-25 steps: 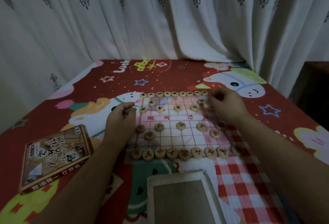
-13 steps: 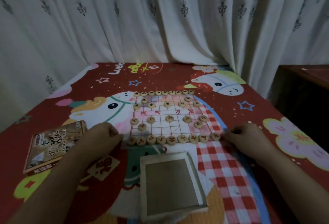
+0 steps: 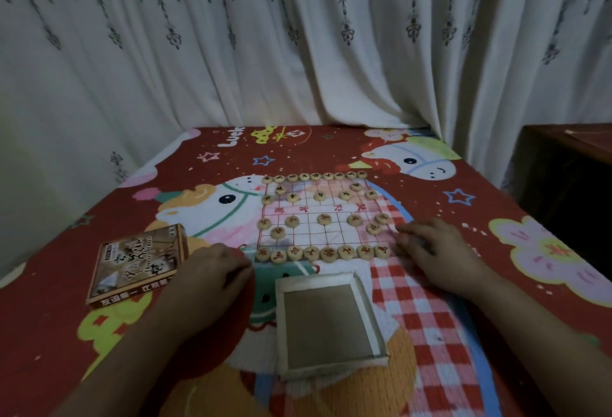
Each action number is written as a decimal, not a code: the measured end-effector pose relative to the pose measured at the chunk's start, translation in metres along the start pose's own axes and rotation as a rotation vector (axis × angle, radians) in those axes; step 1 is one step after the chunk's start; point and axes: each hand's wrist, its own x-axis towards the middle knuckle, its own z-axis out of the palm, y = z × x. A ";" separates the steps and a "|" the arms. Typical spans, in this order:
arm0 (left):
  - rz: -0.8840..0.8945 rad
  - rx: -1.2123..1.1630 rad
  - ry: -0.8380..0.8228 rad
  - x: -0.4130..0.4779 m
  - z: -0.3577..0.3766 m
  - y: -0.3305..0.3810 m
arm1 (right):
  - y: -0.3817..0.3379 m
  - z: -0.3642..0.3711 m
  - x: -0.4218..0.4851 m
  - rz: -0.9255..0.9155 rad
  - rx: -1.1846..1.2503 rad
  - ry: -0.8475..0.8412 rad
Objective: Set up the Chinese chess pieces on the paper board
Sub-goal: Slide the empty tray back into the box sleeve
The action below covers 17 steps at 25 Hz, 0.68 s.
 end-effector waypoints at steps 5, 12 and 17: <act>0.004 0.121 -0.049 -0.008 0.006 -0.004 | -0.003 0.006 -0.006 -0.105 -0.250 -0.126; -0.007 0.198 -0.049 -0.009 0.007 0.002 | 0.009 0.013 -0.021 -0.175 -0.221 -0.025; -0.016 0.193 -0.082 -0.010 0.006 0.005 | 0.009 0.016 -0.023 -0.207 -0.233 0.001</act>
